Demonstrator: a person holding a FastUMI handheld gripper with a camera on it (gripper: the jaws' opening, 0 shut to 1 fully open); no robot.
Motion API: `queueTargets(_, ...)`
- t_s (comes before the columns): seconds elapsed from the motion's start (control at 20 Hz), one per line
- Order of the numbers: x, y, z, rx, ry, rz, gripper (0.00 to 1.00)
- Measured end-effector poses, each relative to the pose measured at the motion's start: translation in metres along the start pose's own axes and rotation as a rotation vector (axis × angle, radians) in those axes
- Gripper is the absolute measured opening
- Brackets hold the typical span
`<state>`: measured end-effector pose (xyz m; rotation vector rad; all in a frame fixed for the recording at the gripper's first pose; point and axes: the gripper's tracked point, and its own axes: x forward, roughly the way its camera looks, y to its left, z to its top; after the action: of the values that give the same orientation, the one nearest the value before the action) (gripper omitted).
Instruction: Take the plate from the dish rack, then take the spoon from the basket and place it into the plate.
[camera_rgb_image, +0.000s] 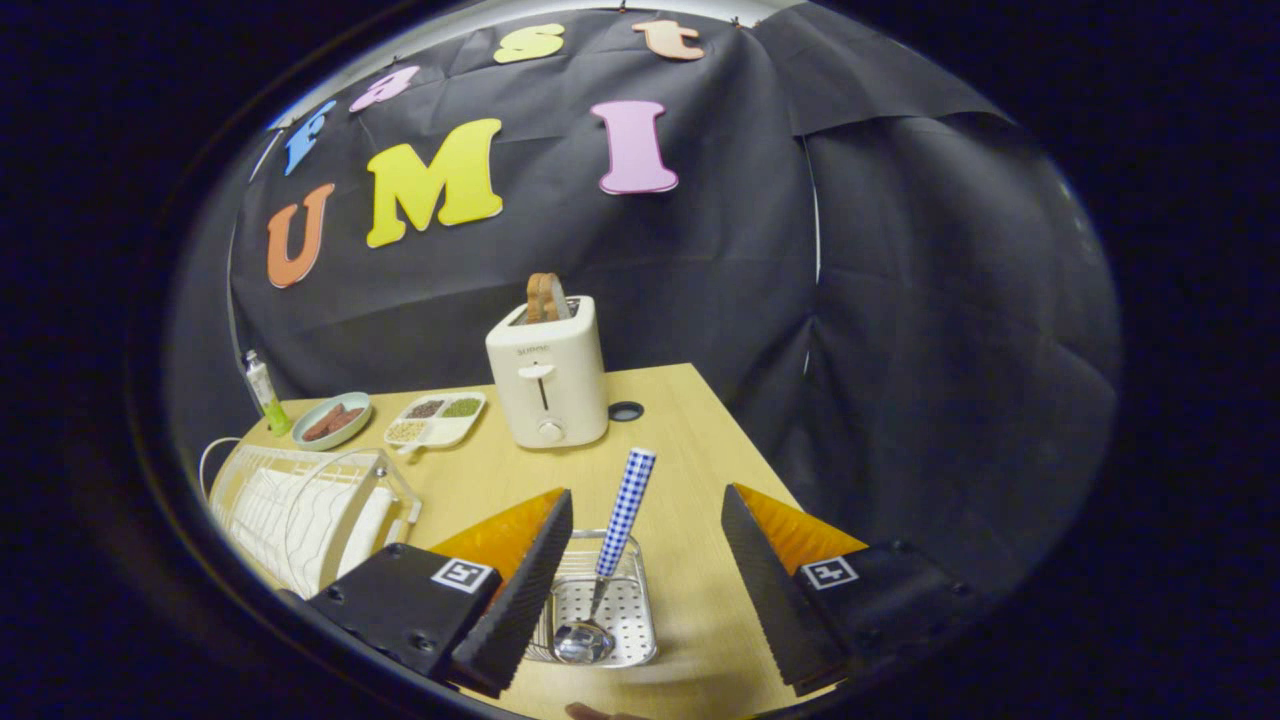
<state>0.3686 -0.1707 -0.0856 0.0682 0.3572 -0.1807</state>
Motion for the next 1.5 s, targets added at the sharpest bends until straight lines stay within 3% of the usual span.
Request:
queueTargets(0.2,0.025,0.006,-0.005,0.018,0.070,0.011,0.85)
queueTargets(0.35,0.030,0.009,-0.007,0.023,0.091,0.024,0.50)
queueTargets(0.4,0.029,0.012,-0.009,0.020,0.096,0.040,0.49)
queueTargets(0.55,0.020,0.016,-0.003,0.052,0.081,0.053,0.21)
queueTargets(0.75,-0.003,0.013,0.012,0.025,0.020,0.021,0.17)
queueTargets(1.05,-0.074,0.023,0.058,-0.050,-0.150,-0.003,0.17)
queueTargets(1.25,-0.135,0.051,0.080,-0.071,-0.246,0.033,0.17)
queueTargets(1.5,-0.201,0.107,0.061,-0.089,-0.281,0.131,0.16)
